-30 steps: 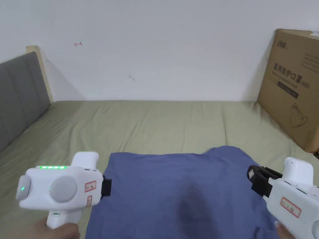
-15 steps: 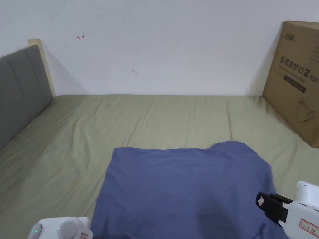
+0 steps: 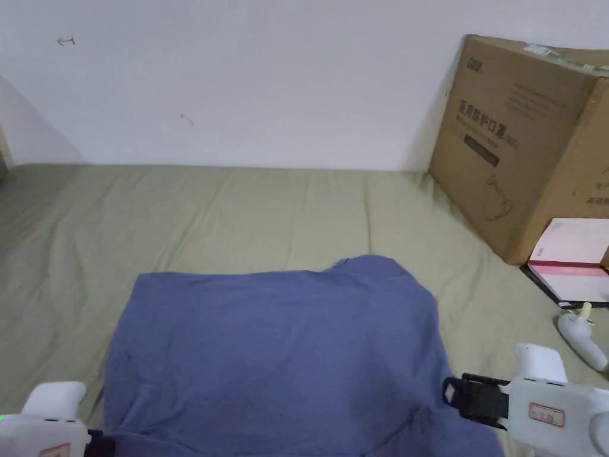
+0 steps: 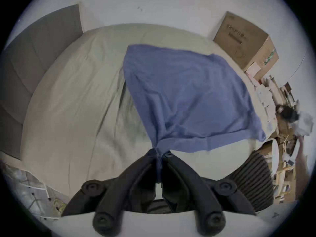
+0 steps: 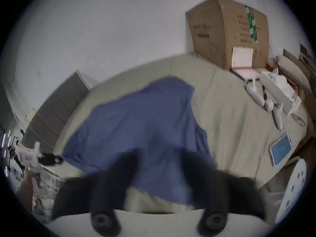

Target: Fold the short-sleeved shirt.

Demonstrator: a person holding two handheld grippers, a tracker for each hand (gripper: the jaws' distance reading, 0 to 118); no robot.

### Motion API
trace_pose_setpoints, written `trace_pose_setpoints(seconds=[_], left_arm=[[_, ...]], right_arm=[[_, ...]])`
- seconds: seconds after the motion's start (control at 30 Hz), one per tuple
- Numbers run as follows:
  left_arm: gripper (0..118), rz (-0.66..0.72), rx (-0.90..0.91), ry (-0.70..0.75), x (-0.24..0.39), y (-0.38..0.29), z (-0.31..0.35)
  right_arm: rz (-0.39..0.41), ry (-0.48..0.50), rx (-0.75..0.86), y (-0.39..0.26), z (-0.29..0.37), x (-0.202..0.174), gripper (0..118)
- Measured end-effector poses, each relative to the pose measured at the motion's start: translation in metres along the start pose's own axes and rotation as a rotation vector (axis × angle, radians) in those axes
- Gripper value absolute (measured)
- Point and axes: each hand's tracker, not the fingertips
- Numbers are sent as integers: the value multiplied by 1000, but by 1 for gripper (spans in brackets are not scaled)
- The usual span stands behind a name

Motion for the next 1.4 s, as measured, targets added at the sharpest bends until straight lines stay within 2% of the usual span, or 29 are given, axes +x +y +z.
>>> trace_pose_setpoints(seconds=[0.03,0.1,0.17,0.2,0.27,0.3,0.33,0.37,0.4,0.43,0.47,0.5,0.7,0.87,1.0,1.1,1.2,1.3,1.33,1.37,1.4], left_arm=[[3,16,22,-13,1,2,6],[3,28,33,-30,6,4,18],[3,37,38,-27,6,6,21],[3,46,31,-22,6,8,18],[3,64,20,-12,3,8,17],[3,73,19,-6,2,7,17],[3,81,13,3,1,7,16],[3,86,2,10,-1,5,14],[3,91,-16,19,-3,2,11],[3,96,-32,21,-5,-1,8],[3,99,-43,20,-6,-2,5],[3,103,-58,17,-7,-4,2],[3,97,-97,25,-14,-9,-6],[3,156,-77,-16,-21,14,0],[3,189,-31,-63,-28,56,1],[3,210,-6,-65,-37,97,-19],[3,218,-48,-53,-50,139,-64],[3,272,-115,-26,-62,165,-107],[3,283,-121,-33,-67,171,-120],[6,291,-130,-37,-69,174,-127],[18,300,-138,-38,-69,174,-133]], right_arm=[[4,-51,-113,-1,-10,8,115],[31,-127,-229,-12,-27,22,115],[98,-184,-402,-26,-49,36,113],[121,-216,-481,-33,-59,42,107],[187,-244,-532,-48,-67,51,102],[209,-234,-533,-52,-67,53,94],[201,-195,-523,-54,-64,54,79],[184,-154,-505,-56,-59,55,57],[163,-129,-469,-56,-54,54,43],[162,-137,-438,-56,-50,51,26],[186,-188,-417,-55,-47,50,12],[192,-179,-423,-56,-43,50,7],[22,-52,-319,-44,-11,66,5],[41,-10,-178,1,12,54,4],[-25,34,-107,58,-1,47,5],[-79,36,-60,104,-33,35,4],[-85,-4,-47,141,-84,28,5],[-125,-26,-121,164,-142,25,5],[-123,-77,-144,168,-160,22,4],[-121,-112,-155,170,-170,20,5],[-119,-144,-159,171,-179,18,6]])
